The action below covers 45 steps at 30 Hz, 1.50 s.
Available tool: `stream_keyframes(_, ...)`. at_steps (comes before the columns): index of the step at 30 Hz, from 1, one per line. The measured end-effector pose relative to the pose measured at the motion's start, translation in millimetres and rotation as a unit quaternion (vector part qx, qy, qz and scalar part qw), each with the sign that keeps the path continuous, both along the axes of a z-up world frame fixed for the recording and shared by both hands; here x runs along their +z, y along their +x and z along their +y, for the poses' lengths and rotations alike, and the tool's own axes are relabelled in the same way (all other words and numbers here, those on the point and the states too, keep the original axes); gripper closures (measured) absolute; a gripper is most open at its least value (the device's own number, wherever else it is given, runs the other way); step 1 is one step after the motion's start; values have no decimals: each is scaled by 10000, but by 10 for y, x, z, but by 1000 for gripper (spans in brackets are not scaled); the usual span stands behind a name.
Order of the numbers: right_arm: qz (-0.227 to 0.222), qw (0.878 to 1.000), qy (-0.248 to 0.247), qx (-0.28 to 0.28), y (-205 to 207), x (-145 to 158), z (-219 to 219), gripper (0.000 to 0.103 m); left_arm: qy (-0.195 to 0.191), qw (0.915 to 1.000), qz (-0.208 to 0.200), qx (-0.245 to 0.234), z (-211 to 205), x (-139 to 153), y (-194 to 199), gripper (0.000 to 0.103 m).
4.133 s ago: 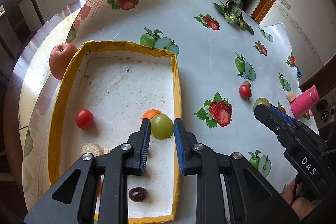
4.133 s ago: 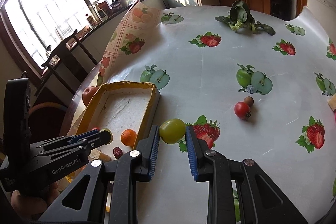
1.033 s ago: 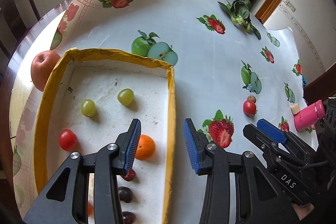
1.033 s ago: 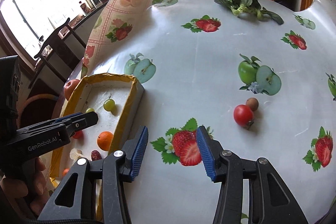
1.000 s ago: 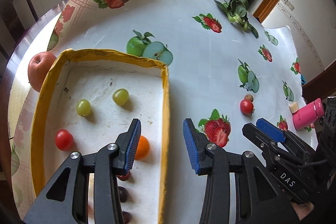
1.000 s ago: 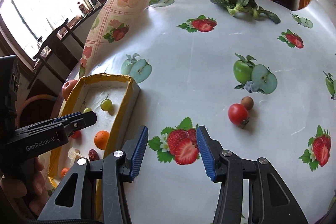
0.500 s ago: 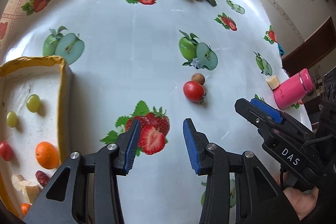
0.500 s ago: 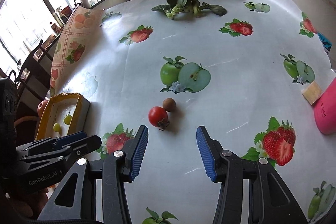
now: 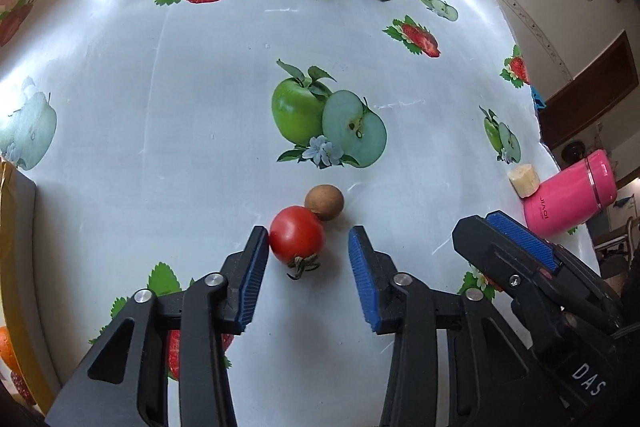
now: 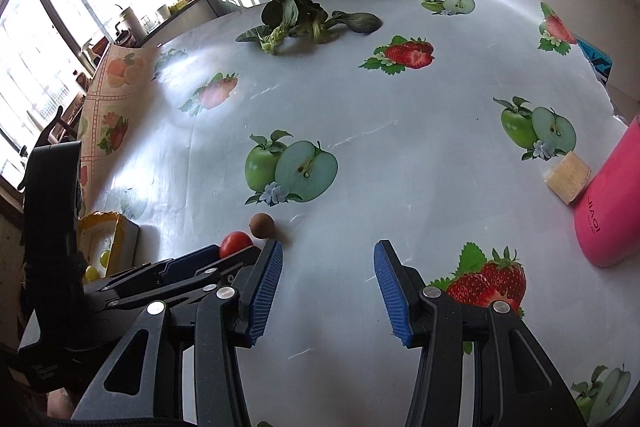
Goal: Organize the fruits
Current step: 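Withdraw both tools to the last tomato and kiwi, then grasp the red tomato with the left tool while the right tool grasps the brown kiwi, then carry the tomato and kiwi into the tray and open both tools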
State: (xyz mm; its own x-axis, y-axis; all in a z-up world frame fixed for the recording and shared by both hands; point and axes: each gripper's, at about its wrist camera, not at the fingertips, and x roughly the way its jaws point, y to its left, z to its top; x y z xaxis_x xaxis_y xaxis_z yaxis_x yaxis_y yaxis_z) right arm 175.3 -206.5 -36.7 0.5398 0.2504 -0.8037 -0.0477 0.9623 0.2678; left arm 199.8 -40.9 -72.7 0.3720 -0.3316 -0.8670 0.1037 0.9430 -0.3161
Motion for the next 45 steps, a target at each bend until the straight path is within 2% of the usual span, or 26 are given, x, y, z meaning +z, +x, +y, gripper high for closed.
stream_keyframes(3, -56, 9998, 59, 157, 62, 10, 94, 54, -293, 9995, 106, 69, 167, -43, -27, 77)
stream_keyframes(6, -36, 9992, 61, 389, 149, -60, 285, 55, -57, 9999, 33, 89, 251, -12, -131, 77)
stream_keyframes(11, 91, 9970, -4, 772, 279, -231, 640, 57, -19, 9994, 91, 326, 513, 37, -318, 77)
stream_keyframes(14, 140, 9952, -272, 927, 330, -346, 813, 64, 7, 9989, 150, 448, 631, 62, -402, 77)
stream_keyframes(16, 226, 9938, -493, 967, 365, -451, 889, 76, 29, 9987, 164, 488, 673, 84, -442, 77)
stream_keyframes(18, 123, 9937, -606, 940, 364, -493, 906, 81, 65, 9985, 152, 515, 701, 118, -482, 77)
stream_keyframes(20, 100, 9933, -633, 964, 346, -489, 910, 81, 102, 9985, 134, 527, 709, 155, -521, 77)
stream_keyframes(31, -232, 9952, -122, 938, -190, -7, 910, 81, 324, 9977, -66, 593, 829, 409, -789, 77)
stream_keyframes(45, -425, 9908, 27, 1281, -817, 390, 1294, 81, 567, 9952, -234, 766, 1104, 648, -1168, 77)
